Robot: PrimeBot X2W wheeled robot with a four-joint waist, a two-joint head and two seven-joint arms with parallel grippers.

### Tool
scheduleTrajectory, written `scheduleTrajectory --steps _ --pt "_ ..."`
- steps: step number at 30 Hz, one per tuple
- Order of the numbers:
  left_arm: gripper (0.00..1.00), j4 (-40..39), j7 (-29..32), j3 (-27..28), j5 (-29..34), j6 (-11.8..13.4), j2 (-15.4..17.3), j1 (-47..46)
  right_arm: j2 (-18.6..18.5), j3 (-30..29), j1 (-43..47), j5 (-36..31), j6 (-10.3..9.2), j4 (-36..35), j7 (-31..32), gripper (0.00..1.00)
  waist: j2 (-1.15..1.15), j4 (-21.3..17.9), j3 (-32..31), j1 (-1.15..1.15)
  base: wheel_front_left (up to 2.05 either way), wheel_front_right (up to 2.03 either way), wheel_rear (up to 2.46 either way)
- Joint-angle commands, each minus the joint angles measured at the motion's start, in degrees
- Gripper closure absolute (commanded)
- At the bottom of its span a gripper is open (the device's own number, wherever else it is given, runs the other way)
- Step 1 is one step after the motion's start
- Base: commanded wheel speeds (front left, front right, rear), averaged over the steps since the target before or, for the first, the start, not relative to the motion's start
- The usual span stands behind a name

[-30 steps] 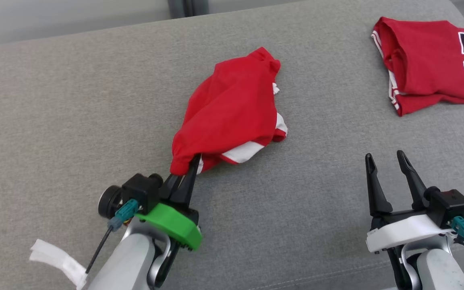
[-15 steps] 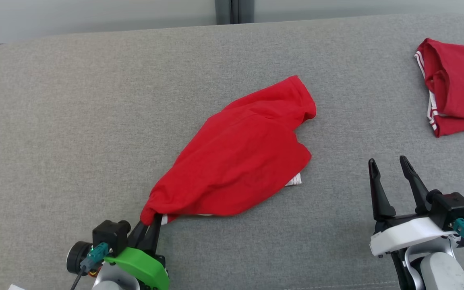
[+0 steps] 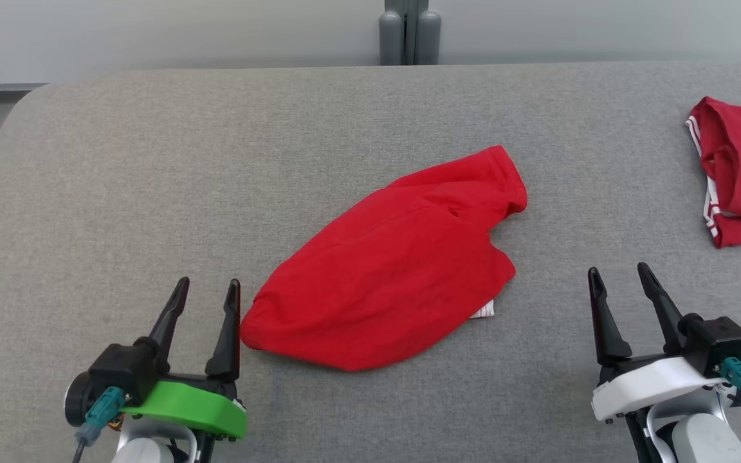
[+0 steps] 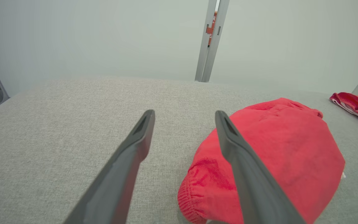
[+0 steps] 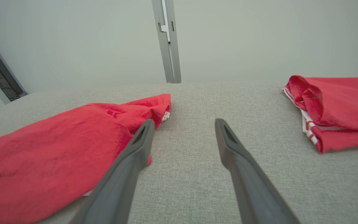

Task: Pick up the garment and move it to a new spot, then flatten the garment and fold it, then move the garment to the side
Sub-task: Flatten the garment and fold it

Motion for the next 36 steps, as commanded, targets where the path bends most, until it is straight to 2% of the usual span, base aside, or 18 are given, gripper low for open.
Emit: scheduleTrajectory --steps 1,14,23,31,32,33,34,36 --pt "0.00 -1.0 -0.1 1.3 0.8 0.0 -0.6 1.0 -0.3 0.3 0.4 0.2 -0.10 0.1 0.3 0.00 0.00 1.0 -0.8 0.00 0.00 0.00 0.00" --pt "0.00 -4.1 -0.1 10.5 7.0 -3.1 -6.2 3.1 -2.4 6.2 -1.1 0.4 -0.10 5.7 1.8 0.00 0.00 4.1 0.4 0.00 0.00 0.00 0.00" --pt "0.00 -3.7 -0.1 13.1 9.3 -4.7 -8.0 1.7 -4.1 14.3 -6.1 0.2 -0.10 14.3 1.7 0.00 0.00 5.5 2.2 0.00 0.00 0.00 0.00" --pt "0.00 -3.4 -0.1 13.5 9.8 -5.4 -8.5 0.7 -4.3 17.7 -11.6 0.8 -0.10 23.9 1.0 0.00 0.00 6.7 3.5 0.00 0.00 0.00 0.00" --pt "0.00 -3.4 -0.1 13.6 9.8 -5.4 -8.6 0.6 -4.3 18.0 -12.1 1.1 -0.10 25.0 0.9 0.27 0.00 6.8 3.6 0.00 0.00 0.00 0.00" --pt "0.00 -3.4 -0.1 13.7 9.9 -5.5 -8.6 0.4 -4.3 18.7 -13.3 1.8 -0.10 27.0 0.6 0.88 0.00 7.0 3.7 0.00 0.00 0.00 0.00" --pt "0.00 -3.3 -0.1 13.8 9.9 -5.5 -8.6 0.4 -4.1 19.0 -13.8 2.2 -0.10 27.8 0.2 1.00 0.00 7.0 3.7 0.00 0.00 0.00 0.00" --pt "0.00 -3.3 -0.1 13.9 9.8 -5.6 -8.7 0.5 -4.1 19.5 -14.5 2.8 -0.11 29.0 -0.3 1.00 0.00 6.8 3.6 0.00 0.00 0.00 0.00"
